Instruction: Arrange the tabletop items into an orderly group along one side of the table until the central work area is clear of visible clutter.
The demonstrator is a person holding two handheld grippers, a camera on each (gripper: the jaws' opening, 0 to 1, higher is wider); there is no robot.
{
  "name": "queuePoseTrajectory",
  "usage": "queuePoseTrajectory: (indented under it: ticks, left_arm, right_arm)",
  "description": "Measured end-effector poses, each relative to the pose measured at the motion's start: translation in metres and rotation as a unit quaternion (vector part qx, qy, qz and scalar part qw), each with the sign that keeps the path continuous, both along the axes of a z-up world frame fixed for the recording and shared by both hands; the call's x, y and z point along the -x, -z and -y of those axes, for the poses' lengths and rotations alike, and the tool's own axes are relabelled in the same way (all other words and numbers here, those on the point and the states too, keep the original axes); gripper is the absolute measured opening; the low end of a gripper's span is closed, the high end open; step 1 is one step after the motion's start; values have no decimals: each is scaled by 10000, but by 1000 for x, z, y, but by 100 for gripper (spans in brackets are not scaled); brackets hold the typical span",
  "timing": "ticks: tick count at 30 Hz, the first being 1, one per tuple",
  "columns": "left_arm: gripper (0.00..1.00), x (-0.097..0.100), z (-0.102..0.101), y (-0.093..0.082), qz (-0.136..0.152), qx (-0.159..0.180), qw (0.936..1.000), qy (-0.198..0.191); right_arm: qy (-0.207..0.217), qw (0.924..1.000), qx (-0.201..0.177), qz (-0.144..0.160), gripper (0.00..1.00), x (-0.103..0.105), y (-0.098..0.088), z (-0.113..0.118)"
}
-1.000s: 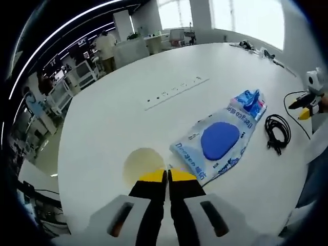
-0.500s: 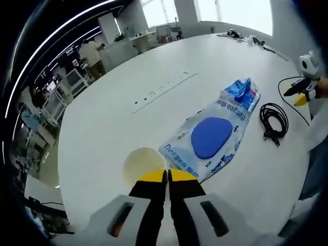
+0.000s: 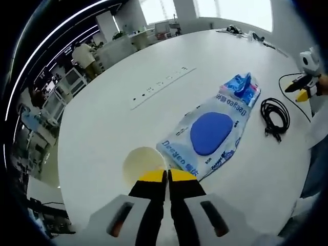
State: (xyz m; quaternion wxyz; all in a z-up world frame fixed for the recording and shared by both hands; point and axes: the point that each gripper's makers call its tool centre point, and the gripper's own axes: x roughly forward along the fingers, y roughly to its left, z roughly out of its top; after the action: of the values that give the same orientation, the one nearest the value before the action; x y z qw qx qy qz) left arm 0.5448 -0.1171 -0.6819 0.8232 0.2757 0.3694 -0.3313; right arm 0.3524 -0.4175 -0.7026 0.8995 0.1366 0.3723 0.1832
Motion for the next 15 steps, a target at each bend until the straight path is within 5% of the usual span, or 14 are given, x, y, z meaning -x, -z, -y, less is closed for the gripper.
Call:
queuePoseTrajectory:
  ticks: [8, 15]
  left_arm:
    - [1, 0, 2, -3, 20, 146, 9998, -113]
    - [18, -3, 2, -9, 106, 399, 9984, -374]
  right_arm:
    - [32, 10000, -42, 11, 43, 0, 0, 1]
    - [96, 9999, -130, -17, 44, 1, 1, 1]
